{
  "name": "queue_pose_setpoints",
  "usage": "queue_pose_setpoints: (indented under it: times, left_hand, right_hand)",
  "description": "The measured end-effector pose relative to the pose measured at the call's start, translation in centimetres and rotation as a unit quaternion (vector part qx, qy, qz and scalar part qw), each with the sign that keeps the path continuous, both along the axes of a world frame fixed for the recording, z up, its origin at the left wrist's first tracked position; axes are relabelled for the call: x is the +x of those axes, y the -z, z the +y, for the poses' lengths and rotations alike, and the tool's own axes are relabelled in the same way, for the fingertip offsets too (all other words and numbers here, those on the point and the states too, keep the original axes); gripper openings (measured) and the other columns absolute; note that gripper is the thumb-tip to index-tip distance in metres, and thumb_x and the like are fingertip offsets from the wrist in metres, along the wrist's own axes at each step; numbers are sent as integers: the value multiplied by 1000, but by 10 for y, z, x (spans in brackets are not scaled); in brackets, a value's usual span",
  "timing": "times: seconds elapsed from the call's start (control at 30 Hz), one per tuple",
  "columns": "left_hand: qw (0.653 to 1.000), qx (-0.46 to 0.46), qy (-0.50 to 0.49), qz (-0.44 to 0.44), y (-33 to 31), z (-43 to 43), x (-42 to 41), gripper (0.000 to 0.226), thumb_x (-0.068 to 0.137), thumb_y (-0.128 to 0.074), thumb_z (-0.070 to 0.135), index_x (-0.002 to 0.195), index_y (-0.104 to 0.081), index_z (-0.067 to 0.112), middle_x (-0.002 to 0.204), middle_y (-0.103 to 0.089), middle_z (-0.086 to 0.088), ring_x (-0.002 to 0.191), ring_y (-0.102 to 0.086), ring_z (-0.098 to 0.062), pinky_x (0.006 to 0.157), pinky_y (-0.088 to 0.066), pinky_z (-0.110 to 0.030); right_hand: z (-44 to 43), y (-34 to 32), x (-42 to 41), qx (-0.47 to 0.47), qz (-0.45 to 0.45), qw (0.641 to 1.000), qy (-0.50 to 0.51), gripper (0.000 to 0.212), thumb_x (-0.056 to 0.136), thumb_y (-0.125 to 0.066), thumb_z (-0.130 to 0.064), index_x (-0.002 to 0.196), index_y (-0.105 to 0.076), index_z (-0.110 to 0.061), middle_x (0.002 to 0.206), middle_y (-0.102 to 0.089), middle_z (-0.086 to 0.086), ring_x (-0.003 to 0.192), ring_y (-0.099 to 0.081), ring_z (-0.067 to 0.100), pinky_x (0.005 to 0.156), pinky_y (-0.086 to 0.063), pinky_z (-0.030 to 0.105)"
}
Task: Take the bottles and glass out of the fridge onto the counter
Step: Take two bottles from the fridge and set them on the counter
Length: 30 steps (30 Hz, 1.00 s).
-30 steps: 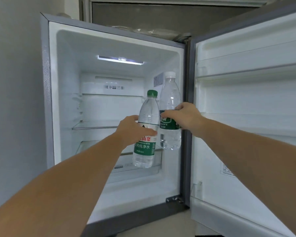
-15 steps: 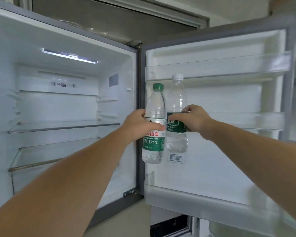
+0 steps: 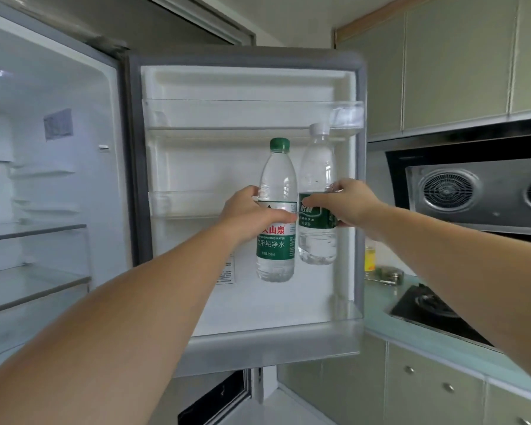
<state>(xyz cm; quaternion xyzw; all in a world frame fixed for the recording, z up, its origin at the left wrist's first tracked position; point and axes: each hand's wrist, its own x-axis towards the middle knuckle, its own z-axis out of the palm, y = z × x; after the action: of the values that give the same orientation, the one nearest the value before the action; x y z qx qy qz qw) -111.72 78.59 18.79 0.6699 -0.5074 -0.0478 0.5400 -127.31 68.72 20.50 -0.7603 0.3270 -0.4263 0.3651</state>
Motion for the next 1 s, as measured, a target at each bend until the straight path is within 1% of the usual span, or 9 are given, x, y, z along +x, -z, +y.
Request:
queue_pose_setpoints:
  times: [0.17,0.27,0.43,0.5,0.6,0.7,0.8,0.9,1.0]
  left_hand:
    - [997,-22,76,23,5,-49,-47,53,59,-86,37,102,-58,25,90,-65,13,79,-60,0,60,-42,-19]
    - [988,-22,150,41,14,-80,-85,52,59,-85,38,102,-58,27,93,-67,12,85,-64,-7,69,-46,-25]
    - [962,0,264,64,35,-131,-174,68,52,-85,47,110,-58,25,100,-70,6,91,-67,-14,82,-52,-33]
    - [950,17,305,67,45,-144,-216,76,51,-84,49,115,-53,22,102,-68,7,94,-65,-14,88,-50,-35]
    - [922,38,380,70,59,-159,-281,66,58,-85,42,111,-49,27,101,-67,8,93,-64,-12,82,-47,-30]
    - [888,62,451,62,75,-169,-345,72,56,-87,40,118,-55,24,102,-70,7,90,-67,-12,85,-53,-33]
    - [855,80,511,37,91,-171,-401,74,58,-87,37,123,-54,22,109,-69,6,96,-66,-15,90,-52,-38]
    - [826,97,556,16,102,-170,-451,66,64,-87,32,119,-53,20,110,-68,4,98,-65,-17,90,-52,-37]
    - [802,104,588,15,110,-172,-502,65,64,-87,31,117,-50,24,106,-64,7,94,-62,-16,80,-48,-29]
  right_hand:
    - [-19,8,-65,-1,17,995,102,48,70,-81,-35,104,-65,-6,107,-70,19,85,-68,28,79,-57,36]
    - [-28,17,-114,12,16,985,171,39,68,-82,-33,96,-66,-11,103,-72,15,96,-69,30,89,-55,46]
    - [-27,40,-209,39,19,959,282,31,69,-82,-33,89,-63,-18,95,-71,5,90,-69,21,81,-57,38]
    - [-23,49,-250,53,22,940,337,37,68,-82,-35,93,-64,-15,99,-71,8,95,-69,24,84,-58,41]
    - [-12,64,-312,73,19,904,420,46,64,-83,-37,97,-64,-13,101,-71,10,96,-69,24,82,-58,43]
    - [7,81,-369,91,8,873,479,27,70,-82,-29,82,-60,-19,88,-68,4,87,-66,21,77,-57,35]
    - [26,96,-417,102,-4,841,531,29,72,-81,-24,73,-53,-16,75,-58,0,76,-58,17,76,-53,34]
    - [40,110,-459,119,11,801,586,38,69,-82,-31,84,-54,-11,80,-58,5,87,-62,24,90,-54,46]
    - [50,120,-500,122,10,771,625,38,67,-83,-31,83,-55,-12,94,-65,12,98,-65,28,89,-54,49]
